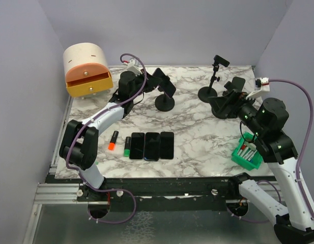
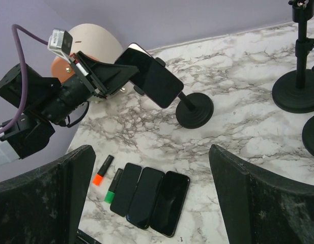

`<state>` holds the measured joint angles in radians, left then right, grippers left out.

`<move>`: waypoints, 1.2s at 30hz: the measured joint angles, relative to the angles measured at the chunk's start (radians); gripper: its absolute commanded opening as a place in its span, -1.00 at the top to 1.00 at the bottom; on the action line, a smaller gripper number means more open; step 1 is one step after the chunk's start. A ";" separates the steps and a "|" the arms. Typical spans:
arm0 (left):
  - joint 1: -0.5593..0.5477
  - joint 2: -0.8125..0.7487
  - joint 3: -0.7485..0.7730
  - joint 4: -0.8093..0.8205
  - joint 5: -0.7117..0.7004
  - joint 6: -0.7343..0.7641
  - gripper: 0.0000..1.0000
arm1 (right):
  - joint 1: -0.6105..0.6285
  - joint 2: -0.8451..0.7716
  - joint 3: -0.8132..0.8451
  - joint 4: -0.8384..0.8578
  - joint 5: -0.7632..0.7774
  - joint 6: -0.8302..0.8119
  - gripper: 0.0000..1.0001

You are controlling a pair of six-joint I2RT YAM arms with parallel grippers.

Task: Remove the phone from the phone stand
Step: Pick up the phone stand with the phone at the center of the board, then place the phone stand with the phone at the center of the board.

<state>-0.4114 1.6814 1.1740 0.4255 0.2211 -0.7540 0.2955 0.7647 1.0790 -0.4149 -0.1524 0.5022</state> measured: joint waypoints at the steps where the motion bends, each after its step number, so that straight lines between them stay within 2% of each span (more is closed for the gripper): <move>1: 0.000 -0.002 0.000 0.000 0.008 -0.003 1.00 | 0.000 0.000 0.004 -0.006 0.004 -0.003 -0.99; 6: 0.000 -0.018 -0.010 0.000 0.058 -0.029 1.00 | 0.000 -0.007 0.045 -0.037 0.013 -0.010 -0.99; 12: 0.002 -0.109 -0.098 0.023 0.153 -0.074 1.00 | 0.000 -0.042 0.076 -0.061 0.013 -0.016 -0.98; 22: -0.021 -0.260 -0.197 0.172 0.354 -0.130 1.00 | 0.000 -0.098 0.077 -0.105 0.007 -0.030 -0.99; 29: -0.152 -0.301 -0.257 0.232 0.372 -0.117 1.00 | 0.000 -0.064 0.077 -0.111 -0.030 -0.059 -0.99; 36: -0.257 -0.287 -0.333 0.224 0.355 -0.119 1.00 | 0.000 -0.059 0.077 -0.124 -0.016 -0.041 -0.99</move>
<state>-0.6685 1.3945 0.8413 0.6498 0.5762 -0.8734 0.2955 0.7059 1.1564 -0.5388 -0.1684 0.4610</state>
